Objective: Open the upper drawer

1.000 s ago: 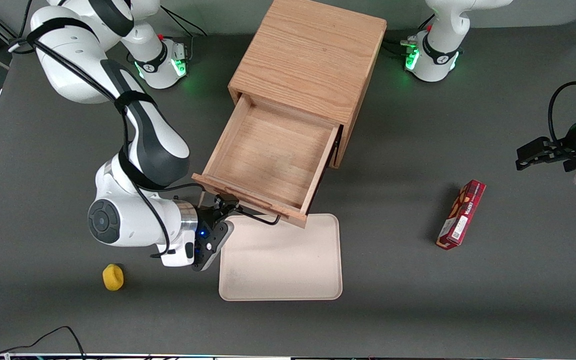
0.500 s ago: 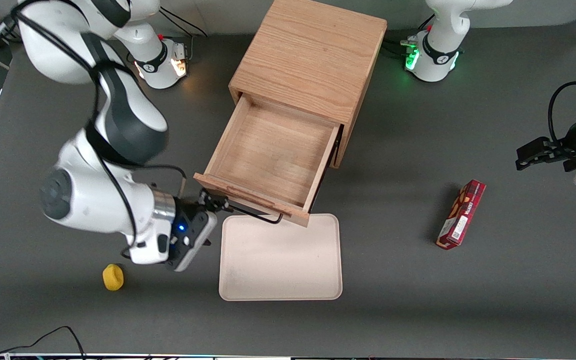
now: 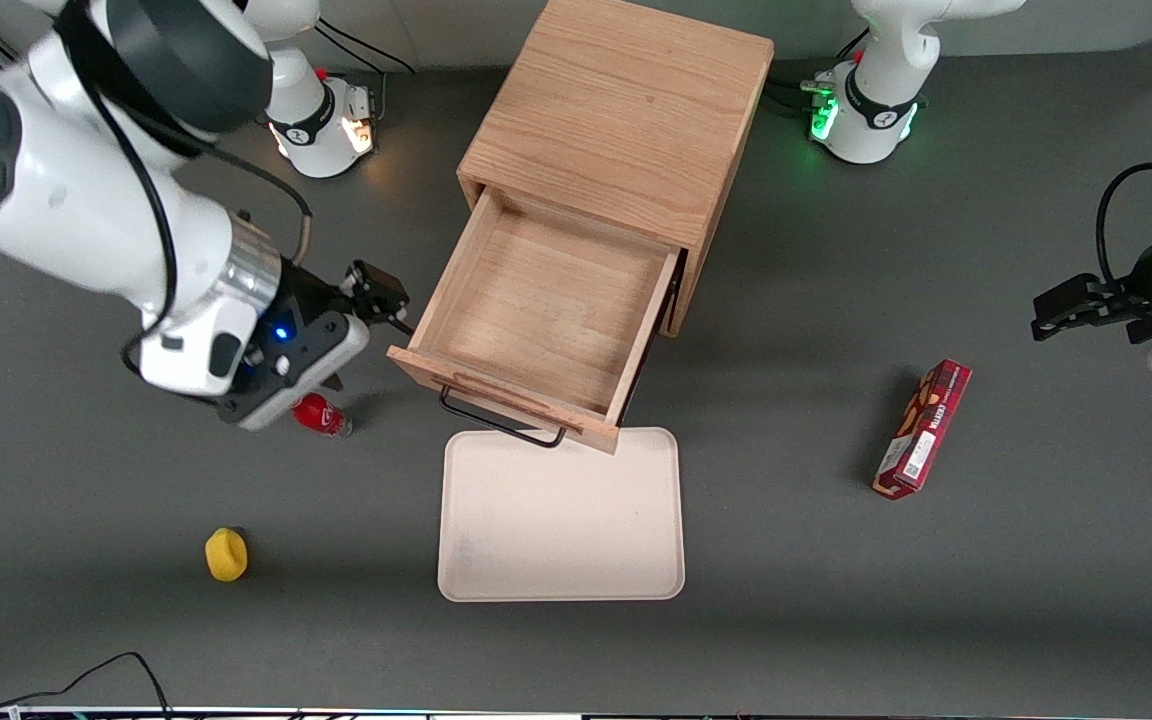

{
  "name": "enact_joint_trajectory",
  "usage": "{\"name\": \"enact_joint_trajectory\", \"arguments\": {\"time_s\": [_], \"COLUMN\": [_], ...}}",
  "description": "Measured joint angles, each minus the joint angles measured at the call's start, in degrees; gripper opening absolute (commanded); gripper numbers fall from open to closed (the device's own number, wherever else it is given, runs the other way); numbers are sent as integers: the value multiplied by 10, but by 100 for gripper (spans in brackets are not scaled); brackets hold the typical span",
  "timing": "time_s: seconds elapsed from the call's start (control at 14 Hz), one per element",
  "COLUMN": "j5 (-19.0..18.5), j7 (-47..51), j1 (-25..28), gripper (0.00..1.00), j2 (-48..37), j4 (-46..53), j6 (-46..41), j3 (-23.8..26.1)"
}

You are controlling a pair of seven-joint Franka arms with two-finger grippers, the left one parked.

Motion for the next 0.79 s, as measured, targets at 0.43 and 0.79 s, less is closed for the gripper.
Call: {"name": "enact_joint_trajectory", "arguments": {"time_s": [0.43,0.79], "j5": [-10,-10], "j7": [62,73], "j1": [-28,-30], "gripper": [100,100], "j2": [-165,-320], "j4": [-51,-287], "j6": [-190,-132], "j3": [-90,-174]}}
